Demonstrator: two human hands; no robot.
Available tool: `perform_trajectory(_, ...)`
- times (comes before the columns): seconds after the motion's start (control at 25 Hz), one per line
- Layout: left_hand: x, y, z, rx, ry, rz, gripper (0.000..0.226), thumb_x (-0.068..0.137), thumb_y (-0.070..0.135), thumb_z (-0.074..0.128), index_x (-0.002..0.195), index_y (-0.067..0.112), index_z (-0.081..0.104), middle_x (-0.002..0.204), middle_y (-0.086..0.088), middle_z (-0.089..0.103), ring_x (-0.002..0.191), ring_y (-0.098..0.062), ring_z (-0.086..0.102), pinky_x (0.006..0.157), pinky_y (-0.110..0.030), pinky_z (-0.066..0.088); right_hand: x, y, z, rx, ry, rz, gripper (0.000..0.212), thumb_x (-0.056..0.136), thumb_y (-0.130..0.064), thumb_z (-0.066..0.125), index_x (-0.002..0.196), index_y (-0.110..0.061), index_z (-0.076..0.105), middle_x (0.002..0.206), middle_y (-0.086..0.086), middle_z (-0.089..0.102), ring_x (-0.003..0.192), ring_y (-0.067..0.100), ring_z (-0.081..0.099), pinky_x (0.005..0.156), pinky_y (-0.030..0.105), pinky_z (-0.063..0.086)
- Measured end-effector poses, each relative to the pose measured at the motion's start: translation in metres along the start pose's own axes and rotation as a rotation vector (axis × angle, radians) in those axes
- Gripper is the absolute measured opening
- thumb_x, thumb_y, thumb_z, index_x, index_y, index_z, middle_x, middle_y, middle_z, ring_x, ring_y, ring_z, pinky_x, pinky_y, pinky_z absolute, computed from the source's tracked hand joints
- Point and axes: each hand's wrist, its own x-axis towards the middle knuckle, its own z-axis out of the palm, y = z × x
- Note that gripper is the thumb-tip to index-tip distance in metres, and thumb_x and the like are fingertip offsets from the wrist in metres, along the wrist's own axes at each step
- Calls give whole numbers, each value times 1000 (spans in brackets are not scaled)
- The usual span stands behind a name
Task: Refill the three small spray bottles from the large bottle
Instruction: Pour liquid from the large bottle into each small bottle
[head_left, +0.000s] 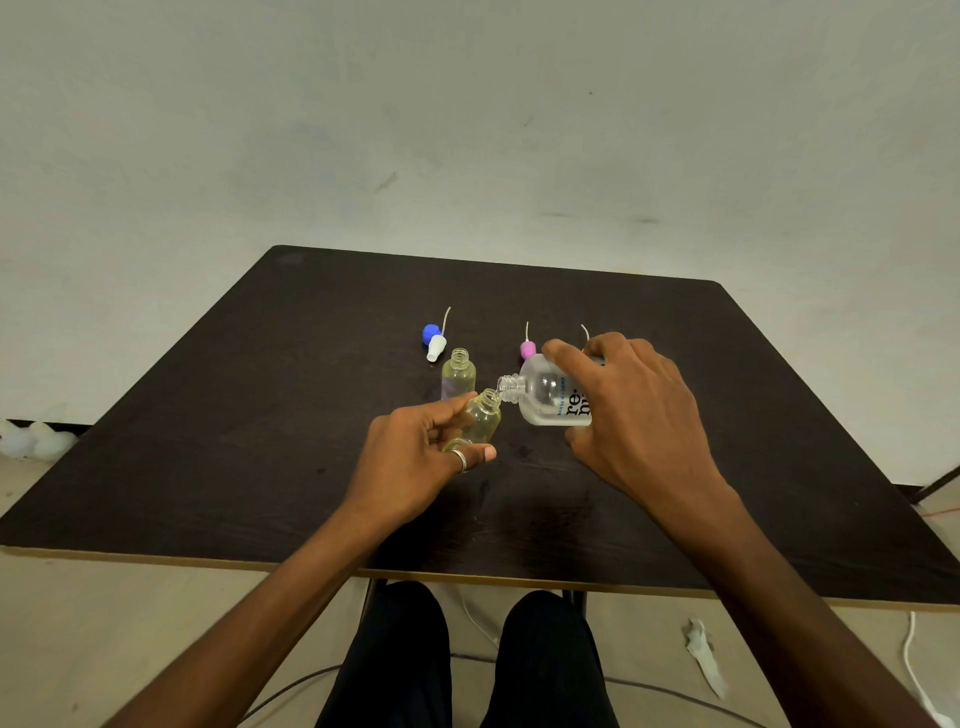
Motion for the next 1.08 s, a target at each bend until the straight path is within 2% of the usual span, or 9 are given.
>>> perform_trajectory(0.24, 0, -1, 0, 4, -6, -3, 63, 72, 26, 87, 129, 37, 62, 108, 16, 74, 91, 15, 65, 89, -8, 49, 1, 0, 0, 7, -11, 2, 79, 66, -27, 82, 136, -32, 48, 116, 6, 60, 105, 29, 57, 87, 41, 48)
perform_trajectory(0.44, -1, -1, 0, -13, 0, 2, 61, 72, 27, 87, 127, 40, 63, 103, 18, 75, 93, 11, 67, 93, -20, 53, 0, 0, 0, 1, -7, 1, 78, 65, -27, 82, 135, -33, 48, 115, 6, 60, 104, 29, 57, 86, 41, 48)
perform_trajectory(0.68, -1, -1, 1, -32, 6, 1, 61, 72, 25, 88, 127, 38, 64, 101, 18, 75, 92, 11, 67, 93, -19, 53, 1, 0, 2, -7, -2, -1, 77, 66, -26, 81, 135, -34, 48, 114, 5, 59, 103, 28, 57, 86, 40, 47)
perform_trajectory(1.08, -1, -3, 1, -29, -2, 3, 60, 72, 26, 87, 127, 38, 64, 101, 18, 75, 92, 10, 68, 94, -26, 55, 0, 1, 3, -9, -3, -10, 78, 65, -26, 82, 135, -33, 48, 115, 6, 60, 103, 28, 57, 86, 41, 48)
